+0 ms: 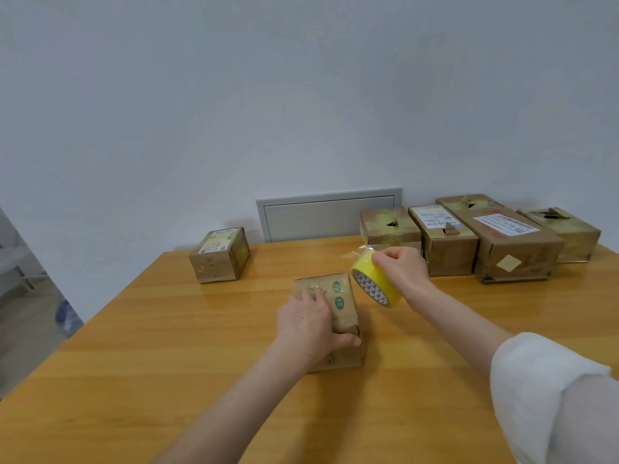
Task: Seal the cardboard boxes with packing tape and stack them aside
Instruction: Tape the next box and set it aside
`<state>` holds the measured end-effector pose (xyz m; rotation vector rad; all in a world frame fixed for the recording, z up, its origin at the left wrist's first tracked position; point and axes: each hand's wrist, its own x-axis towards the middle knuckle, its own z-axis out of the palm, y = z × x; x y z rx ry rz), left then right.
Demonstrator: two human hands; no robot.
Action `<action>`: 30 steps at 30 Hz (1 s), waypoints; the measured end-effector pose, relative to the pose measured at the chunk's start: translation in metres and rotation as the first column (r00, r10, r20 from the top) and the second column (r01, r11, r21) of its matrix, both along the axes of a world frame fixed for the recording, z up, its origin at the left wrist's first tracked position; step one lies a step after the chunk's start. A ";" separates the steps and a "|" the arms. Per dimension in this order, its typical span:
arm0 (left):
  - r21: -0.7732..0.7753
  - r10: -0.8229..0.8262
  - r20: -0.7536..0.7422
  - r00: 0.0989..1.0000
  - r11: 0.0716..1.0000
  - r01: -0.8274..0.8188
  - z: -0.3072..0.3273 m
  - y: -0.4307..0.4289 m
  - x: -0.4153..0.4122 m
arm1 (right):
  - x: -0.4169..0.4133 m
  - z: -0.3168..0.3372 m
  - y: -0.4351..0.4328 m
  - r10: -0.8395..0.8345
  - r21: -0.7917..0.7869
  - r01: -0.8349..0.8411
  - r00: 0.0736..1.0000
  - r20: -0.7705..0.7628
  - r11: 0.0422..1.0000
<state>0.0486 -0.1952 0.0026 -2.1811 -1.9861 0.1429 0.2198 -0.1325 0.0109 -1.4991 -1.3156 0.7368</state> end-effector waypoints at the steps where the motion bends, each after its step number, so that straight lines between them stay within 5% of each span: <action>1: 0.020 0.004 0.003 1.000 1.000 -0.004 -0.001 0.000 0.002 | 0.002 0.000 -0.001 0.006 -0.002 -0.006 1.000 0.004 1.000; 11: 0.135 -0.115 0.091 0.989 0.986 0.103 -0.015 0.002 -0.012 | 0.002 -0.003 -0.009 0.025 -0.017 -0.025 1.000 0.008 1.000; 16: -0.038 -0.119 0.315 0.941 0.990 0.138 0.003 0.006 -0.023 | 0.007 0.008 -0.014 0.041 0.023 -0.042 0.998 0.040 0.999; 19: 0.139 -0.202 0.662 0.722 0.979 0.147 0.034 0.014 -0.020 | 0.013 0.021 -0.019 0.116 0.090 -0.124 0.989 0.092 0.988; 22: 0.188 -0.222 0.829 0.513 0.975 0.119 0.065 0.021 -0.005 | 0.011 0.035 -0.026 0.242 0.128 -0.263 0.957 0.158 0.956; 26: 0.179 -0.209 0.906 0.369 0.977 0.113 0.079 0.028 0.010 | 0.005 0.052 -0.033 0.305 0.175 -0.348 0.924 0.231 0.921; 30: 0.099 -0.103 0.992 0.076 0.994 0.055 0.085 0.035 0.003 | 0.014 0.062 -0.035 0.451 0.028 -0.453 0.891 0.048 0.891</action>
